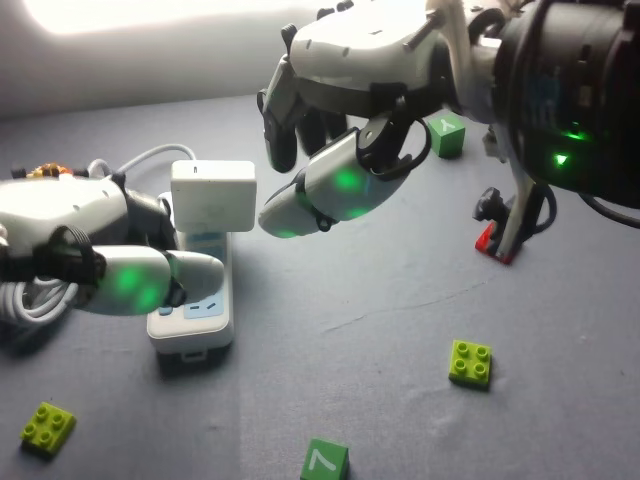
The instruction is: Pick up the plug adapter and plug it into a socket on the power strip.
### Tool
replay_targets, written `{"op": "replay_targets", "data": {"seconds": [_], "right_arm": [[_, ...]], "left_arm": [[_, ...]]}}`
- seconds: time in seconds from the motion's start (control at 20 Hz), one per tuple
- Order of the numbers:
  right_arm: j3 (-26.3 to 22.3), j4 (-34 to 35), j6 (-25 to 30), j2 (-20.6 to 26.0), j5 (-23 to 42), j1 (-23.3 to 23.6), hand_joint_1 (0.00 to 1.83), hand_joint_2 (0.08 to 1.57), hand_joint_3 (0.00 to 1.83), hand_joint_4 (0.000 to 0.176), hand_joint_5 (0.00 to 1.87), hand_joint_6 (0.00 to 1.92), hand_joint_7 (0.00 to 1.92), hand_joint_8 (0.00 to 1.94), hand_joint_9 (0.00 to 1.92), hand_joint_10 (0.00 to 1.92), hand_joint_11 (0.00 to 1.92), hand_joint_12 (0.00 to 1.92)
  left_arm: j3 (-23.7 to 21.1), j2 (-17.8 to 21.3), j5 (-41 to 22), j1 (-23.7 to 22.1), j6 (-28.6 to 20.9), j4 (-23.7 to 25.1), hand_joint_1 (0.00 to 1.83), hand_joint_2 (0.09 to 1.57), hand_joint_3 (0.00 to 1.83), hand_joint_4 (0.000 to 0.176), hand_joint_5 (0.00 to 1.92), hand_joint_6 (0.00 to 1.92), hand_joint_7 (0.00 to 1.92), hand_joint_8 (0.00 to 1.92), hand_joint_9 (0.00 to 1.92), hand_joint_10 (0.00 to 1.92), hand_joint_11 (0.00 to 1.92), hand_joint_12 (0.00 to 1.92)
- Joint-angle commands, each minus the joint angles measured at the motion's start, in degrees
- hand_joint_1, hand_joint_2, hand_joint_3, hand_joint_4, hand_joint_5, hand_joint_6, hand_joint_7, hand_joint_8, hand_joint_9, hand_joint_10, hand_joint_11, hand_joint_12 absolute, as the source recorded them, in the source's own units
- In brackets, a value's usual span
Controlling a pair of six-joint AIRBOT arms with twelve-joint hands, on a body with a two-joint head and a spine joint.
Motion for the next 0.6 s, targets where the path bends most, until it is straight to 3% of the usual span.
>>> {"op": "replay_targets", "data": {"seconds": [0.0,0.1,0.2,0.3,0.35,0.4,0.45,0.55], "right_arm": [[-0.3,-2.2,0.7,0.6,3.0,0.1,0.62,0.94,0.0,0.0,0.56,1.57,0.57,1.86,0.54,1.86,0.33,1.88],[-0.6,-6.1,3.7,1.4,3.9,-0.9,0.6,0.94,0.0,0.0,0.52,1.89,0.59,1.94,0.59,1.92,0.45,1.92],[-1.2,-17.5,11.4,2.0,3.4,-2.0,0.64,0.93,0.0,0.0,0.6,1.92,0.64,1.94,0.67,1.92,0.59,1.92],[-2.0,-25.2,16.0,2.5,2.1,-3.4,0.59,0.97,0.01,0.0,0.75,1.92,0.78,1.94,0.8,1.92,0.81,1.92],[-2.2,-27.9,18.5,2.8,1.8,-4.3,0.55,0.99,0.01,0.0,0.82,1.92,0.86,1.94,0.86,1.92,0.88,1.92],[-2.2,-30.5,20.5,2.9,1.9,-4.8,0.49,1.1,0.02,0.0,0.94,1.92,0.94,1.94,0.92,1.92,0.97,1.92],[-1.9,-34.2,23.8,3.2,1.6,-5.1,0.45,1.2,0.03,0.0,1.02,1.92,0.99,1.94,0.97,1.92,1.03,1.92],[-1.7,-34.2,24.7,3.2,1.6,-5.0,0.45,1.2,0.03,0.0,1.02,1.92,0.99,1.94,0.97,1.92,1.03,1.92]], "left_arm": [[0.0,0.9,-0.2,-1.2,0.8,1.8,0.21,1.2,0.0,0.0,0.32,1.79,0.32,1.87,0.33,1.89,0.32,1.91],[0.0,2.1,1.5,-3.9,3.3,1.8,0.14,1.21,0.0,0.0,0.3,1.92,0.29,1.92,0.32,1.92,0.34,1.92],[0.1,2.8,2.9,-7.0,5.9,1.8,0.11,1.24,0.01,0.0,0.42,1.92,0.43,1.92,0.44,1.92,0.48,1.92],[0.0,3.1,3.2,-9.7,7.7,1.8,0.11,1.28,0.01,0.0,0.84,1.92,0.87,1.92,0.78,1.92,0.81,1.92],[0.0,3.0,3.2,-11.3,8.9,1.8,0.13,1.3,0.01,0.0,0.98,1.92,1.0,1.92,0.92,1.92,0.94,1.92],[0.0,2.9,3.1,-12.3,9.4,1.8,0.11,1.32,0.01,0.0,1.16,1.92,1.19,1.92,1.13,1.92,1.11,1.92],[0.0,2.2,2.4,-13.8,10.8,1.8,0.12,1.33,0.0,0.0,1.27,1.92,1.31,1.92,1.24,1.92,1.22,1.92],[-0.1,1.9,2.0,-13.9,11.0,1.8,0.12,1.33,0.0,0.0,1.27,1.92,1.31,1.92,1.24,1.92,1.22,1.92]]}}
